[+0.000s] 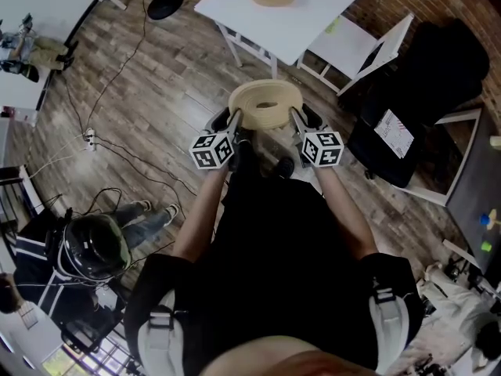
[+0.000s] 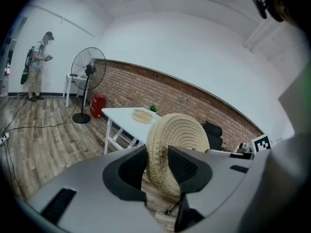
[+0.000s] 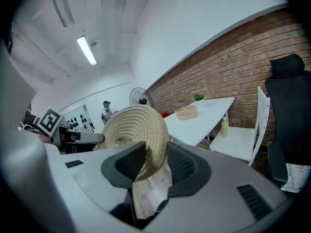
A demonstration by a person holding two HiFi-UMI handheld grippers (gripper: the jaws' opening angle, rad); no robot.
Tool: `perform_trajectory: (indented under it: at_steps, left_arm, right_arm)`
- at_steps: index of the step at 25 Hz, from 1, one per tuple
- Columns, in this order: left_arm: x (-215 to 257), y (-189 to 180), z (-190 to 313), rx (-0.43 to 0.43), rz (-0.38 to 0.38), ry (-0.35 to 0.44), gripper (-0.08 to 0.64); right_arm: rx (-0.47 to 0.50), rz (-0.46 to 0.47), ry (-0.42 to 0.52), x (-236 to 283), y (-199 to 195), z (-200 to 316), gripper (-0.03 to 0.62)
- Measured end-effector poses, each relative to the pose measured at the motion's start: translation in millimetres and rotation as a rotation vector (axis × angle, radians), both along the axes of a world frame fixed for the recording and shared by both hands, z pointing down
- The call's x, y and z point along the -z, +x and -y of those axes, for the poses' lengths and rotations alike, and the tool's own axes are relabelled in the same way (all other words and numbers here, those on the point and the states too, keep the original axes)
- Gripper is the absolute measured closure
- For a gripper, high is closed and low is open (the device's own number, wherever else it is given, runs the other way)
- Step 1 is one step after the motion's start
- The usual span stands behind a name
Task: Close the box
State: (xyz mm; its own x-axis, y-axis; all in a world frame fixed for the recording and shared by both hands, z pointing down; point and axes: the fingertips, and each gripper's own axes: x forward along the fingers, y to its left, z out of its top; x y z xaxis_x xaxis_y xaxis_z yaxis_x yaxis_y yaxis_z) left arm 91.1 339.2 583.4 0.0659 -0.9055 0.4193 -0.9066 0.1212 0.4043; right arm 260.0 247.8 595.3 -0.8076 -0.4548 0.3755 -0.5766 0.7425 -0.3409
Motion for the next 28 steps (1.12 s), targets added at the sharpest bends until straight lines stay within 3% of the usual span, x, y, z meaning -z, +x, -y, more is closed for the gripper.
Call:
perform_trajectory:
  at_steps: [28]
  left_arm:
    - [-11, -107, 116, -0.09, -0.066, -0.006, 0.416]
  right_arm:
    - [-0.089, -0.078, 0.011, 0, -99, 98, 0.454]
